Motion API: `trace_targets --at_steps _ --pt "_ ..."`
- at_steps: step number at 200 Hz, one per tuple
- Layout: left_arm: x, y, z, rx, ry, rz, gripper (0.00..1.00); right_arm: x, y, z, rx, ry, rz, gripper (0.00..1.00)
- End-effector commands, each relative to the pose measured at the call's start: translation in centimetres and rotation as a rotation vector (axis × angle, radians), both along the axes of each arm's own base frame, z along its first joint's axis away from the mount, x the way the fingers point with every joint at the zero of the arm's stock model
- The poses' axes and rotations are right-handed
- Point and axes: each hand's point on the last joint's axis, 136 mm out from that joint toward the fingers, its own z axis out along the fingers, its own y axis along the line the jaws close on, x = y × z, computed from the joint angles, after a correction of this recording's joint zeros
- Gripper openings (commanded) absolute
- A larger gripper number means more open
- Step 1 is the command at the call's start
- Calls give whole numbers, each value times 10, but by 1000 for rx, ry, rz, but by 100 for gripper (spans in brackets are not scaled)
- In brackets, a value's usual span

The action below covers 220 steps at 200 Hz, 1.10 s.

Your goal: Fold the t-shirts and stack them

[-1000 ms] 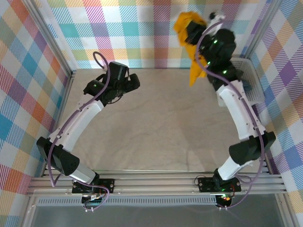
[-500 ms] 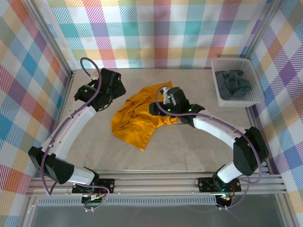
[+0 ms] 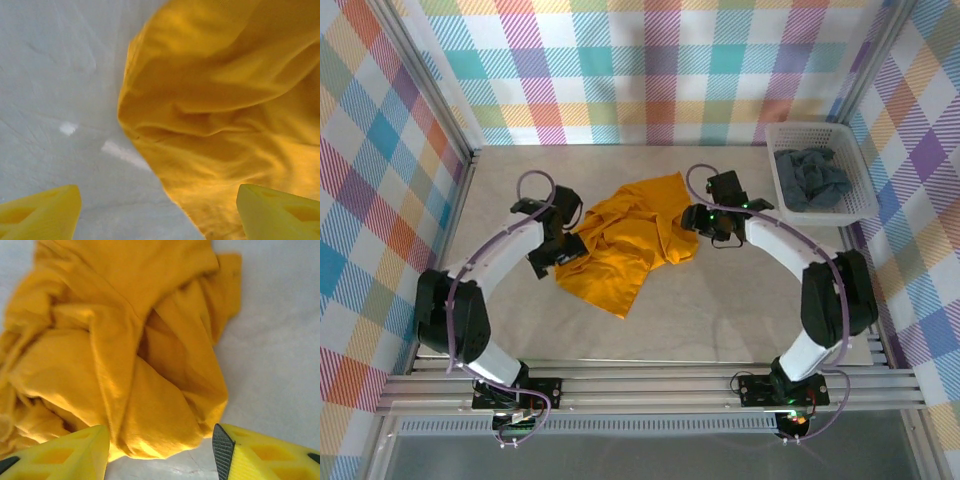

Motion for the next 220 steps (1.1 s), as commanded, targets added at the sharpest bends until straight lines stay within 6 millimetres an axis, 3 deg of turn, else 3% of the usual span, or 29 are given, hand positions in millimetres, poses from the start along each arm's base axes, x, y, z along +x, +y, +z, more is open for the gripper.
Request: trace_targets --at_steps 1,36,65,87,104,111,124,148,176,197,220 --pt "5 0 -12 -10 6 19 80 -13 22 13 36 28 70 58" --pt "9 15 -43 -3 49 81 70 -56 64 -2 8 61 240 59" --pt "13 3 -69 -87 58 87 64 -55 57 -14 -51 64 218 63" --pt "14 0 -89 -93 82 111 41 -46 53 -18 -49 83 210 70" --pt "13 6 -94 -65 83 138 16 -45 41 -36 -86 150 181 70" --pt "14 8 -93 -64 73 144 7 -44 36 -43 -104 175 166 69" --pt "14 11 -86 -54 50 146 0 -40 27 -58 -136 218 145 63" --pt "13 17 -70 -37 13 131 0 -28 27 -66 -146 218 142 47" --pt "9 30 -46 -9 -32 142 0 -18 16 -57 -199 186 100 0" --pt "11 40 -23 -6 -104 158 0 -10 -6 -34 -202 121 17 0" --pt "19 41 3 -43 -190 154 0 5 -29 13 -163 24 -53 0"
